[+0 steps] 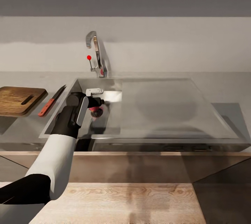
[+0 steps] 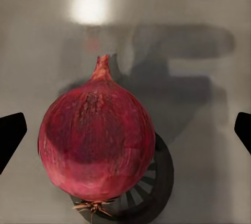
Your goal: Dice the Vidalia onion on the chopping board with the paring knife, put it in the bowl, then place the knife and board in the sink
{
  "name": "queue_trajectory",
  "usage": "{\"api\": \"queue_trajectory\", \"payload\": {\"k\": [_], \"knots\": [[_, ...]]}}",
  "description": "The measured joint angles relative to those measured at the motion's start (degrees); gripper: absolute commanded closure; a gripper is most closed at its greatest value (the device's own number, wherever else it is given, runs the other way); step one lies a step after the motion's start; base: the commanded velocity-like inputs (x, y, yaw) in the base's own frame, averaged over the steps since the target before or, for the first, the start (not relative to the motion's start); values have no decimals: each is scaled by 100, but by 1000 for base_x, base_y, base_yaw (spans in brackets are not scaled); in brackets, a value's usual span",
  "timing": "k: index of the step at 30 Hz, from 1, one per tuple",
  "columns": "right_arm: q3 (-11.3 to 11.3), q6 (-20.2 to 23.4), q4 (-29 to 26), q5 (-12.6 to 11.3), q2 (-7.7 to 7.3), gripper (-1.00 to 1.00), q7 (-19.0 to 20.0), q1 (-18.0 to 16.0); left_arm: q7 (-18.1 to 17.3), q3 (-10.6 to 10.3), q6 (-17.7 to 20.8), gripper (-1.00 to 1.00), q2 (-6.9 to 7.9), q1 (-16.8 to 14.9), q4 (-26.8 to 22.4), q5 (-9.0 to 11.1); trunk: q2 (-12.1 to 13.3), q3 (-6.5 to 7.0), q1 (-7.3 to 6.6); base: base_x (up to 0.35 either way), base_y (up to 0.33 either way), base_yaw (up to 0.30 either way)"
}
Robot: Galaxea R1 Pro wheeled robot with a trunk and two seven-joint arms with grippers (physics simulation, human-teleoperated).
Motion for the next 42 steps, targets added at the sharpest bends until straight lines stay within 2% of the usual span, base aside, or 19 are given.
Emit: {"api": "queue_trajectory", "payload": {"k": [23,40,41,42], "knots": [[1,3,0,0,0,-100,6,-1,0,0,0,-100,35,0,9,0,0,-211,0,0,0,0],[1,0,2,0,2,-100,7,2,1,4,-9,-100,35,0,8,-16,0,-224,0,0,0,0],[1,0,3,0,3,-100,7,0,1,4,-9,100,35,0,9,-16,0,-224,0,0,0,0],[1,0,2,0,2,-100,7,0,3,4,-7,100,36,0,9,-34,0,-224,0,0,0,0]]}}
